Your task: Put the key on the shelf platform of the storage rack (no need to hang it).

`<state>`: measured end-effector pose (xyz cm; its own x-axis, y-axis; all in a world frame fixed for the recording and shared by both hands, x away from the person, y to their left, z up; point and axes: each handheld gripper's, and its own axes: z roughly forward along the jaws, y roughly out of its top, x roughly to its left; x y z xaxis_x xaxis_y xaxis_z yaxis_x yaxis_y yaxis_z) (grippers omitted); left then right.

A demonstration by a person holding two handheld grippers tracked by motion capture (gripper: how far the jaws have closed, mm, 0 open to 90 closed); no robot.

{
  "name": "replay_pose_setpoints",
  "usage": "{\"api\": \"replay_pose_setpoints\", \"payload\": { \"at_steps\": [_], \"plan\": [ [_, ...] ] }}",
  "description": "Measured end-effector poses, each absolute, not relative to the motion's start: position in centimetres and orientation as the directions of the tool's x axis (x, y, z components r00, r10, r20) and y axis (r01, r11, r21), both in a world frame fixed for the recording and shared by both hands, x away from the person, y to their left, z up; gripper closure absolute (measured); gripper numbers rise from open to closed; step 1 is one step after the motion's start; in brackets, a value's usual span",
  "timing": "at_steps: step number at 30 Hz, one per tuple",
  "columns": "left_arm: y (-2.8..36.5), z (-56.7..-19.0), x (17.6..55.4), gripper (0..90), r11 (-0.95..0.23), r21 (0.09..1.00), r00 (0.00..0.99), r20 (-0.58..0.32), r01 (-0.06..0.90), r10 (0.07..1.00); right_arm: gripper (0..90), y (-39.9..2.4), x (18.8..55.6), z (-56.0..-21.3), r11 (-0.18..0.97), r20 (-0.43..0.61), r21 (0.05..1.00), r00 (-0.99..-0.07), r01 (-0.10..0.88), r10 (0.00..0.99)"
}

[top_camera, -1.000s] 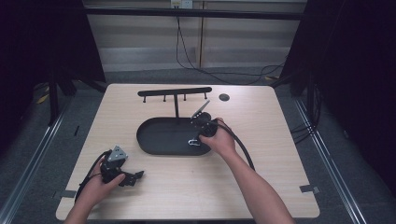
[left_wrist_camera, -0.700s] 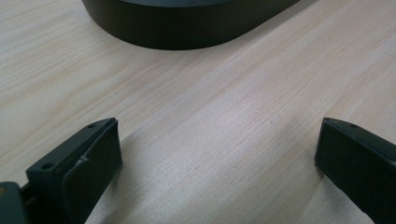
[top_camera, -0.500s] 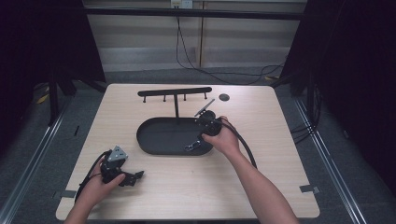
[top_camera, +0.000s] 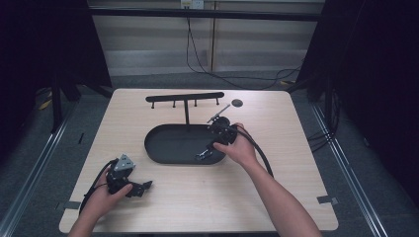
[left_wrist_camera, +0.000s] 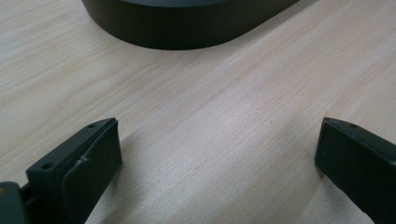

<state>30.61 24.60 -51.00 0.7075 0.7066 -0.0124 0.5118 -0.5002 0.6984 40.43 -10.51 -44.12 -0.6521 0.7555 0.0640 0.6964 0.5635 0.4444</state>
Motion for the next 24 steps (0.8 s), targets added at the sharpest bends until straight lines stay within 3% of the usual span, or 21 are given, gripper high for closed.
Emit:
{"api": "replay_pose_setpoints", "payload": {
  "at_steps": [12,24],
  "plan": [
    [24.6,-51.0,30.6,0.2,-0.501,0.698,0.708,-0.014,0.513,0.706,31.9,-11.1,39.5,-43.5,0.578,0.053,0.456,-0.669,0.677,0.741],
    [24.6,-51.0,30.6,0.2,-0.5,0.698,0.707,-0.013,0.512,0.707,31.1,-12.4,38.4,-43.2,0.581,0.059,0.464,-0.678,0.669,0.733]
  ]
}}
